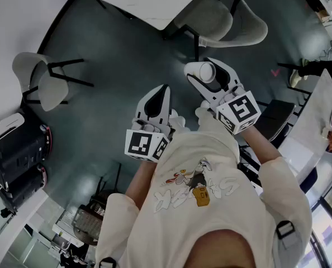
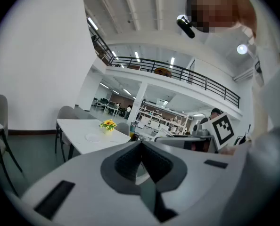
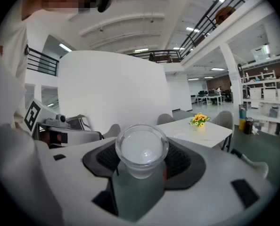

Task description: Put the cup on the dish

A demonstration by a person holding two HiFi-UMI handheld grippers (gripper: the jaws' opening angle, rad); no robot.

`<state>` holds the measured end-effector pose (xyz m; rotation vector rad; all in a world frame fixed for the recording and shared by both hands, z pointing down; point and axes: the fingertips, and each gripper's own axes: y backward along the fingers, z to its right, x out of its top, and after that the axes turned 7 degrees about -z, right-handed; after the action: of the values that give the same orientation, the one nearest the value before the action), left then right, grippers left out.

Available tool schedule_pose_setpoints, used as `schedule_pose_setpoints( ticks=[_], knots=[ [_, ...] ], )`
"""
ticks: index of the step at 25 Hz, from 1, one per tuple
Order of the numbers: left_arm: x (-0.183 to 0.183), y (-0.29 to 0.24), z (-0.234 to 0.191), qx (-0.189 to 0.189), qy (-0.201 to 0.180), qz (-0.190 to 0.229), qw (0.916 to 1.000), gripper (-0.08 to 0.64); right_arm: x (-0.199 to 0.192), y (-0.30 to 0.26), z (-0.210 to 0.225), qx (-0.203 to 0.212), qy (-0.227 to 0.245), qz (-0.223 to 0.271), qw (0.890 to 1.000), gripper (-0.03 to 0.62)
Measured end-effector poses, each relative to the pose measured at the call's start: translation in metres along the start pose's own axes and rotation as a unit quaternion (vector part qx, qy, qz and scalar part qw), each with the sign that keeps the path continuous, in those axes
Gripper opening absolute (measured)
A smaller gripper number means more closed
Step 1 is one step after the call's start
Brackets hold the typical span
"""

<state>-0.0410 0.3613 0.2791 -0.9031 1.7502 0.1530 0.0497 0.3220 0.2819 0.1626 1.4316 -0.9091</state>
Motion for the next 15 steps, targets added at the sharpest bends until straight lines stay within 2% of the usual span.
schedule_pose_setpoints(
  ticks=[3, 7, 10, 15],
  knots=[
    [-0.018, -0.006, 0.015, 0.004, -0.006, 0.000, 1.0000, 0.002, 0.001, 0.015, -0.002, 0.016, 0.014, 0.021, 1.000, 0.271],
    [-0.052, -0.012, 0.038, 0.020, 0.019, -0.009, 0.9996, 0.002, -0.005, 0.043, 0.001, 0.021, 0.017, 0.039, 0.999, 0.272],
    [-0.059, -0.010, 0.062, 0.018, 0.016, -0.008, 0.9997, 0.002, -0.012, 0.065, 0.003, 0.015, 0.024, 0.053, 0.998, 0.272],
    [-0.064, -0.005, 0.087, 0.012, -0.003, -0.015, 0.9998, 0.002, -0.030, 0.095, 0.002, 0.005, 0.002, 0.050, 0.999, 0.272]
  ],
)
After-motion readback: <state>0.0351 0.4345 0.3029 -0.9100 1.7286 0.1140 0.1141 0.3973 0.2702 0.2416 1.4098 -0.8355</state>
